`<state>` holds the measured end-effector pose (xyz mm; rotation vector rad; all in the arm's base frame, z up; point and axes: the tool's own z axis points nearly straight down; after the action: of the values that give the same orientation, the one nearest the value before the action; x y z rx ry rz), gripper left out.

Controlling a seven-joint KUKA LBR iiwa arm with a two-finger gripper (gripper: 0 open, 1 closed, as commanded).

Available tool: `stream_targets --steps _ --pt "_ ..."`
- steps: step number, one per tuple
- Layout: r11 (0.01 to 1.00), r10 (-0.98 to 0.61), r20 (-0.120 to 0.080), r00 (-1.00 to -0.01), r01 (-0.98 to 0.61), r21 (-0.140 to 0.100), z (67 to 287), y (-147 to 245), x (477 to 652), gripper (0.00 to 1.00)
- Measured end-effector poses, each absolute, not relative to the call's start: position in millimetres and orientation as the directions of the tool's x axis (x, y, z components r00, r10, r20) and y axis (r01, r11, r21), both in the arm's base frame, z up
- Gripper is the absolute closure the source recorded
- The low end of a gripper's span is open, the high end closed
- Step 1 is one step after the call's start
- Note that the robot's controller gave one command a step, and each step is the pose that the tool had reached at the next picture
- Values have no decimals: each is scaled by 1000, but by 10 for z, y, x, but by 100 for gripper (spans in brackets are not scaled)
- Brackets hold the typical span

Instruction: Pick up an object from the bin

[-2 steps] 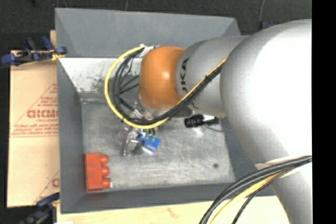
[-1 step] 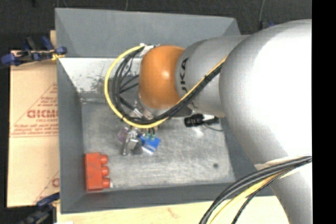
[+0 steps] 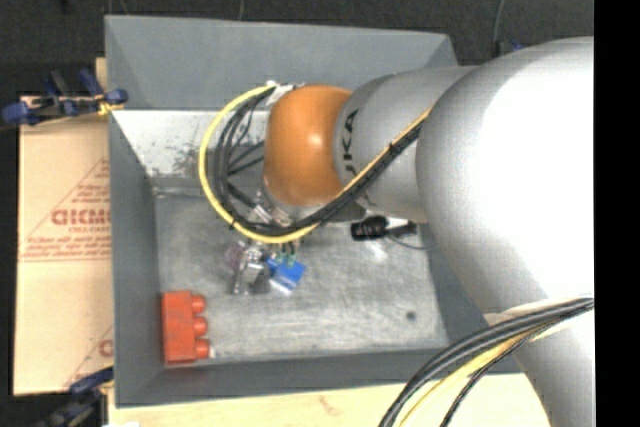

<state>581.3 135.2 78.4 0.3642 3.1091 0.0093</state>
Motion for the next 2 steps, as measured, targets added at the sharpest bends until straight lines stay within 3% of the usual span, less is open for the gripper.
stream_targets --steps 1,2 --pt "973 232 -13 -973 232 8 796 1354 5821 100" --pt "972 233 -9 -972 233 6 1380 1357 5847 100"
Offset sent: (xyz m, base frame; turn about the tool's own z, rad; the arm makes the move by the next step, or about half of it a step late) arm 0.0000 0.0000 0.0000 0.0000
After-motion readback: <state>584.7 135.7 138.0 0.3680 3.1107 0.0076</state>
